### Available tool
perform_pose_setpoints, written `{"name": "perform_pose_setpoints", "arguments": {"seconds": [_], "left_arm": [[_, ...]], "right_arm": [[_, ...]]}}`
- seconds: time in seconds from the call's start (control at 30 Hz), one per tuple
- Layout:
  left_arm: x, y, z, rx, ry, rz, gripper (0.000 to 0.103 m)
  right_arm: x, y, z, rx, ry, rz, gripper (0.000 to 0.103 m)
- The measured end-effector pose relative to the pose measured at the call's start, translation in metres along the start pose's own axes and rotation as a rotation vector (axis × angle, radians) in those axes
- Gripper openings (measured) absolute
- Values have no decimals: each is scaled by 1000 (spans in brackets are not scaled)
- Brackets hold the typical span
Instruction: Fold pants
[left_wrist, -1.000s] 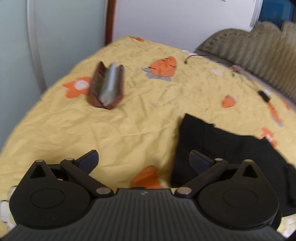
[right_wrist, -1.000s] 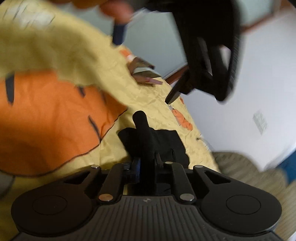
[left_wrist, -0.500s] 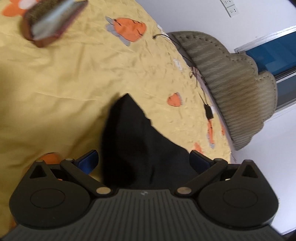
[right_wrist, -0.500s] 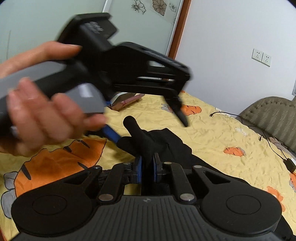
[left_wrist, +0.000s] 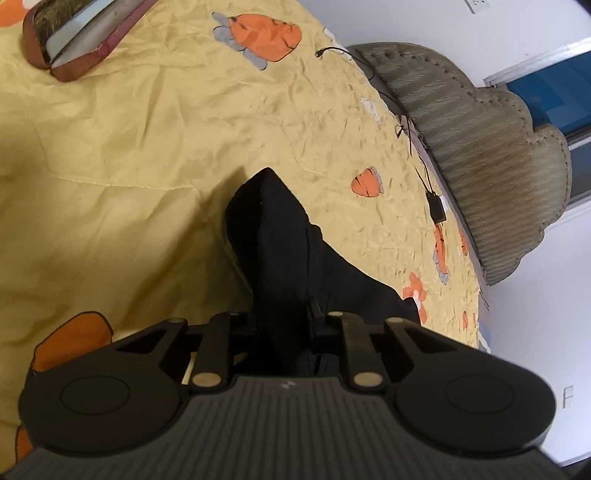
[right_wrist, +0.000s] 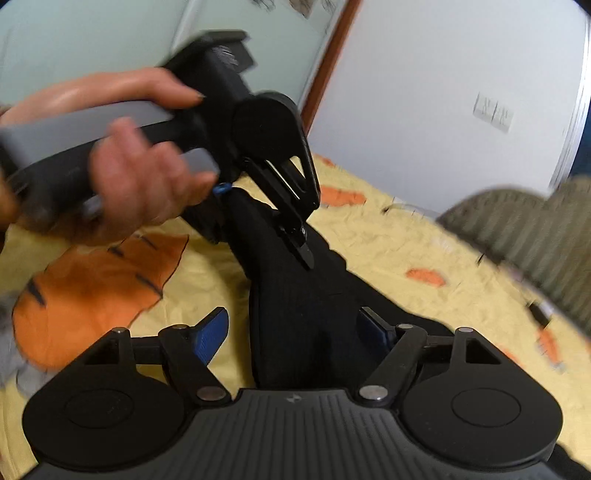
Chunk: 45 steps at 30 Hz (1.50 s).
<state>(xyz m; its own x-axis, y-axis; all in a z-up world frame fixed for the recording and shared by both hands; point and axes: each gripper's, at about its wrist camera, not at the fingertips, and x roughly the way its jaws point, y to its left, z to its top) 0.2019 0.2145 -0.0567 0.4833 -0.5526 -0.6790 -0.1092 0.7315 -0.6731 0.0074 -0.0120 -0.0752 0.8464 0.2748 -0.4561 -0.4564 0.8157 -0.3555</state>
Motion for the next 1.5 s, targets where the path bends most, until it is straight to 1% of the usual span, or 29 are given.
{"name": "perform_pose_setpoints", "arguments": {"seconds": [0.07,0.13,0.2,0.27,0.33,0.37,0.4,0.43,0.5,0.53,0.57,0.67,0.8,0.87,0.9,0.93,1.0,1.07,1.13,1.2,1.27,1.3,1.4,1.5], "left_arm": [[-2,-4,-2,15,-11,11,17],[-4,-7,-4,9,-18,17,17],[-7,-10,-4,-9,-23,12,17],[-12,-14,-4,-6,-30,3,17],[-17,-20,-5,0,-36,3,16],[-19,-24,-6,6,-39,2,16],[-21,-28,-6,15,-42,2,16],[-23,-32,-6,24,-46,4,16],[-27,-42,-8,44,-58,9,16],[-29,-46,-9,51,-63,10,15],[-31,-51,-11,58,-69,12,15],[-37,-65,-16,83,-93,19,15],[-45,-85,-23,121,-123,23,15],[-47,-92,-25,136,-132,31,15],[-48,-94,-26,139,-135,36,15],[-48,-95,-26,141,-137,38,15],[-49,-97,-28,142,-144,44,15],[-49,-96,-29,135,-145,48,15],[-50,-95,-30,127,-148,50,15],[-50,-95,-30,129,-149,50,15],[-51,-96,-30,127,-152,50,15],[-52,-97,-30,130,-154,48,15],[-55,-104,-31,143,-160,44,15],[-59,-114,-33,164,-172,44,15]], "right_arm": [[-1,8,-3,-25,14,-29,75],[6,17,-7,-49,32,-64,75],[15,25,-13,-101,55,-118,75],[20,33,-17,-141,60,-150,75],[20,35,-21,-159,51,-176,65],[21,36,-23,-176,49,-198,62],[20,37,-24,-195,47,-217,53],[20,37,-26,-210,50,-229,39],[20,34,-30,-206,53,-235,26],[18,32,-31,-202,51,-236,17],[16,30,-31,-194,46,-232,15],[7,22,-28,-157,26,-218,14],[-4,6,-25,-64,7,-177,14],[-5,-2,-28,-50,6,-157,22],[-9,-2,-30,-52,13,-164,40],[-13,-1,-33,-69,22,-174,51],[-20,3,-42,-121,29,-204,52],[-21,7,-52,-166,57,-223,52],[-18,7,-59,-163,77,-227,51],[-15,8,-61,-161,73,-241,50],[-14,9,-62,-168,67,-244,36],[-14,9,-61,-171,63,-244,24],[-18,8,-61,-173,56,-245,16],[-25,-2,-59,-118,36,-235,14]]}}
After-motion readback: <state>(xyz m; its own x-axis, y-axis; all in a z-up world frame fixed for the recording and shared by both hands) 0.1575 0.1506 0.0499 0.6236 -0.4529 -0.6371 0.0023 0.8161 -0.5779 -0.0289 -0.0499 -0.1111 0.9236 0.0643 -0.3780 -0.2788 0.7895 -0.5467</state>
